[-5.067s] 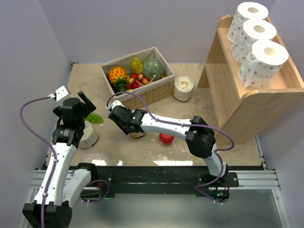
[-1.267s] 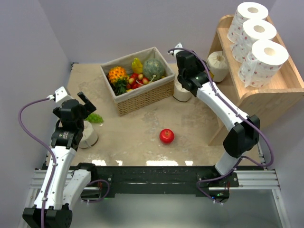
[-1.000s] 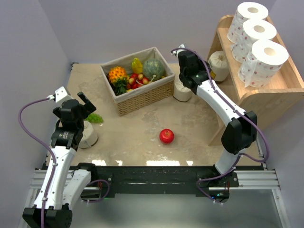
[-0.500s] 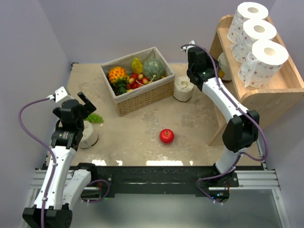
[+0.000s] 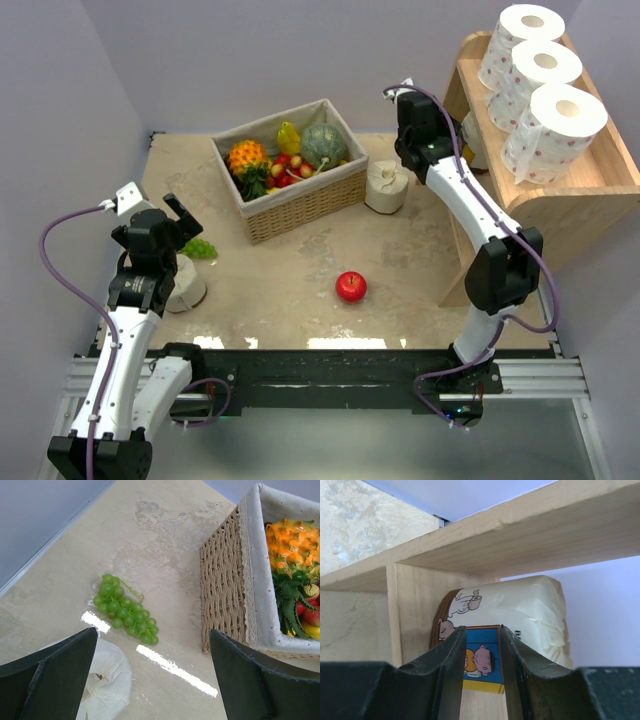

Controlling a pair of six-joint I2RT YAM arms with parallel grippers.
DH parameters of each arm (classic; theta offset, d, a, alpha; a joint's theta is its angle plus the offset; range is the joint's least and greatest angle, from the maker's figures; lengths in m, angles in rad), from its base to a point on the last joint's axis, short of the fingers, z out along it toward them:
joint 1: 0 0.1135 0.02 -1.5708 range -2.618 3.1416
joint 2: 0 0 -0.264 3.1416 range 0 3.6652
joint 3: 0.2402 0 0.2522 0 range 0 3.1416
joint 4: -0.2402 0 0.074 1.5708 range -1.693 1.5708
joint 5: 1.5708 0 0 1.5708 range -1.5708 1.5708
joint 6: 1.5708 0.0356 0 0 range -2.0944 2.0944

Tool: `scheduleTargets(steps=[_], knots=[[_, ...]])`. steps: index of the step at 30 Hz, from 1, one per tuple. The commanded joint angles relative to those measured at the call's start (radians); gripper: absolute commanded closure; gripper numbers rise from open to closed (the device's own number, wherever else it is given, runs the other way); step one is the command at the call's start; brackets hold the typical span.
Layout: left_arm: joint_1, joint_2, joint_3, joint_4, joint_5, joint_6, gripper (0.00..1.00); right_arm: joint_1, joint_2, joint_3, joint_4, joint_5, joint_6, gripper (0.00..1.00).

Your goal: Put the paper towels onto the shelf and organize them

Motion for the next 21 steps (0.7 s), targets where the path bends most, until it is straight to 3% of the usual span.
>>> scheduleTargets(steps=[1,6,11,21], knots=[[-0.005,-0.003,0.000,0.042,-0.012,0.023,0.00,0.029,-0.050,0.101,-0.099,-0.091,0.068,0.60],[-0.005,-0.006,0.000,0.043,-0.007,0.025,0.00,0.093,-0.121,0.062,-0.162,-0.248,0.136,0.51],[-0.005,-0.011,-0.002,0.045,-0.003,0.026,0.00,0.120,-0.169,-0.049,-0.208,-0.526,0.188,0.38],[-0.014,-0.011,-0.002,0.046,-0.001,0.028,0.00,0.117,-0.107,-0.130,-0.243,-0.694,0.199,0.19]])
